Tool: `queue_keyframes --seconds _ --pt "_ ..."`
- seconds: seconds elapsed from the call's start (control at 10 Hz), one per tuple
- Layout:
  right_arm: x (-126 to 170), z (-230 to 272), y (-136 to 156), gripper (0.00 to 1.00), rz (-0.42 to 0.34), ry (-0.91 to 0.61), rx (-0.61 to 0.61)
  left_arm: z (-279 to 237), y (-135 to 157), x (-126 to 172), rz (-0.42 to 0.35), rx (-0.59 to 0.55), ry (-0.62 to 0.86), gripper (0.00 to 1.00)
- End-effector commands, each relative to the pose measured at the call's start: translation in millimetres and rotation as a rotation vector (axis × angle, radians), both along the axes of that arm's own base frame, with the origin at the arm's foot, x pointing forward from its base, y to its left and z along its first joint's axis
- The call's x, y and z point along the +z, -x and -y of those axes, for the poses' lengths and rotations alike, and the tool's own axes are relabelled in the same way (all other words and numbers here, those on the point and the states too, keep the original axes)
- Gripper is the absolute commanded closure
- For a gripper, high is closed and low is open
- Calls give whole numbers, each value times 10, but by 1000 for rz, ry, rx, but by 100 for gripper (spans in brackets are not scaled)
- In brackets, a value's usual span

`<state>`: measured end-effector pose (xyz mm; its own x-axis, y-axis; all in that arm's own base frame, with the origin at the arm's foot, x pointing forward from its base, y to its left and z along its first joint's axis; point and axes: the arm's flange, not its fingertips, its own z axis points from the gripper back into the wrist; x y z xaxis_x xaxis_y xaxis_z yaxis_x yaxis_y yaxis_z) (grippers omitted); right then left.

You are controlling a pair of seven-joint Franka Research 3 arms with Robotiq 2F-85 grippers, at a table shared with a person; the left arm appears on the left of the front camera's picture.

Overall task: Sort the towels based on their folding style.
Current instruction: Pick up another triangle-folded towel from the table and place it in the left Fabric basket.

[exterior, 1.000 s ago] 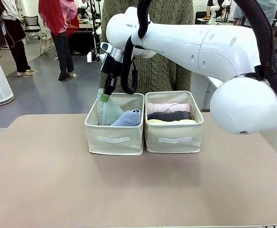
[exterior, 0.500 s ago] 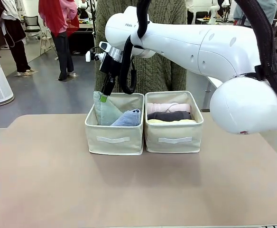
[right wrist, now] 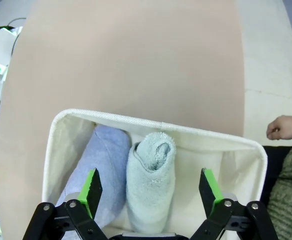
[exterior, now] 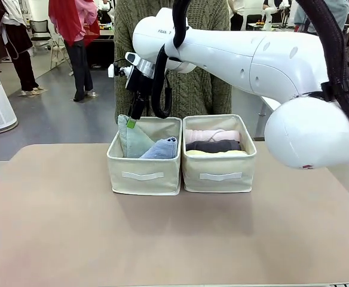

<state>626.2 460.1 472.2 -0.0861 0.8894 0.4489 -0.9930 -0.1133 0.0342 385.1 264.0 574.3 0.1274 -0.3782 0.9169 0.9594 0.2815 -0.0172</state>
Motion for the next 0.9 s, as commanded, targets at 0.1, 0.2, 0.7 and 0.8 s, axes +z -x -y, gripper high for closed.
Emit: queue_keyframes --seconds 0.1,0.2,0.7,0.8 --pt "343 177 155 0 -24 101 -65 -10 31 1 7 -11 -6 0" --pt "631 491 518 0 -8 187 -111 -10 31 1 7 -11 -6 0" --pt "1222 2300 1835 0 -84 357 -524 -10 31 1 7 -11 -6 0" --pt "1276 2507 2018 0 -73 336 -564 -10 31 1 7 -11 -6 0"
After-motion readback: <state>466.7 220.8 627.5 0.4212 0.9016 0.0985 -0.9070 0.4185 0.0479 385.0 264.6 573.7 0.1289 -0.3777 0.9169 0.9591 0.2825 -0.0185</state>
